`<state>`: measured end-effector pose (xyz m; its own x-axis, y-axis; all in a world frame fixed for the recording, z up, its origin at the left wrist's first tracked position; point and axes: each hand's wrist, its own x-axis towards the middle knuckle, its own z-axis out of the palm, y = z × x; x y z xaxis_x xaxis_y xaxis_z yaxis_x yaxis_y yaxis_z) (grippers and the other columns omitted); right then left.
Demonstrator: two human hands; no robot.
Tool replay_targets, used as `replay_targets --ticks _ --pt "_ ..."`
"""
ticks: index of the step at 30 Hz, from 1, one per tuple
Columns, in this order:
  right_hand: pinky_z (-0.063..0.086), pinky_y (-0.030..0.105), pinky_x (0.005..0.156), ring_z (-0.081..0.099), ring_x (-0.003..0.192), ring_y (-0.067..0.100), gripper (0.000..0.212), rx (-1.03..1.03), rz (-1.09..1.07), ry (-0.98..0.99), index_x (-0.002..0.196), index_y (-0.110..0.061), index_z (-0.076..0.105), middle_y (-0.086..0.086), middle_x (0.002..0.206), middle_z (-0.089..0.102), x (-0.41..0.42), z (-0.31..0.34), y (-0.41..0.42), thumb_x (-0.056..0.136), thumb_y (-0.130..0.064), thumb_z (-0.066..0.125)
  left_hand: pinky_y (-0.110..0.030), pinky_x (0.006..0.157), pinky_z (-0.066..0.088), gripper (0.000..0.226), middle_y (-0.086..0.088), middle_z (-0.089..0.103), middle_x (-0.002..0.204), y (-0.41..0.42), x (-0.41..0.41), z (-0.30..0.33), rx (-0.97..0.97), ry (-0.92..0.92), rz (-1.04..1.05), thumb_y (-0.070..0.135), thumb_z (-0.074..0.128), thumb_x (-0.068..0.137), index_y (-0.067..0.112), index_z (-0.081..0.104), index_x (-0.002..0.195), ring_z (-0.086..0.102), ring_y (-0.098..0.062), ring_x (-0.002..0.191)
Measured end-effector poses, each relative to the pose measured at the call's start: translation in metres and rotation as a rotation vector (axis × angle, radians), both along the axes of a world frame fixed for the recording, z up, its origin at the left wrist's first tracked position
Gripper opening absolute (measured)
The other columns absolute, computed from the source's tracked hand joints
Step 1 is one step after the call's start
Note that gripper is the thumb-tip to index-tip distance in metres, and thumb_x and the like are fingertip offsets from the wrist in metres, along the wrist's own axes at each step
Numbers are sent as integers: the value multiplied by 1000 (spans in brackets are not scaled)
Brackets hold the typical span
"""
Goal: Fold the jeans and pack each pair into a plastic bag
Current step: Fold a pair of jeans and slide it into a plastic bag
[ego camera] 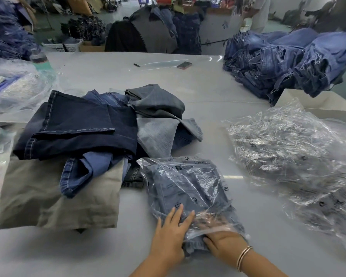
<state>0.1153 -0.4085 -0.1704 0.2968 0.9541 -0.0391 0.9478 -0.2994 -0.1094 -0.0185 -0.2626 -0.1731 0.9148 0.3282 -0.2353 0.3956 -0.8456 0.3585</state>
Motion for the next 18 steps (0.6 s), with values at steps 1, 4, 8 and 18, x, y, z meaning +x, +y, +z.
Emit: replay_targets --ticks 1,4,8,18 --pt "43 31 102 60 114 7 39 -47 -21 18 121 -33 64 -8 124 64 3 11 -4 82 -39 60 -48 119 9 99 6 -17 160 4 4 0 40 -22 19 12 60 85 44 -9 148 -12 -19 147" --pt "50 39 92 67 104 14 41 -54 -95 -6 103 -28 73 -4 113 70 21 9 -19 63 -33 78 -45 119 10 96 4 -12 161 12 11 -2 128 -58 84 13 60 88 44 -9 149 -6 -22 148" --pt "56 40 77 68 103 23 65 66 -114 -104 105 -16 74 7 115 68 31 13 -22 43 -22 92 -45 118 18 101 1 -5 161 19 16 -4 159 -70 122 1 56 86 43 -11 148 1 -23 148" --pt "39 16 61 48 62 6 32 726 -580 367 83 -27 56 2 81 57 33 7 -67 72 2 49 -35 95 45 92 -8 30 144 55 -40 -20 -112 -91 293 36 67 83 25 8 153 47 -24 123"
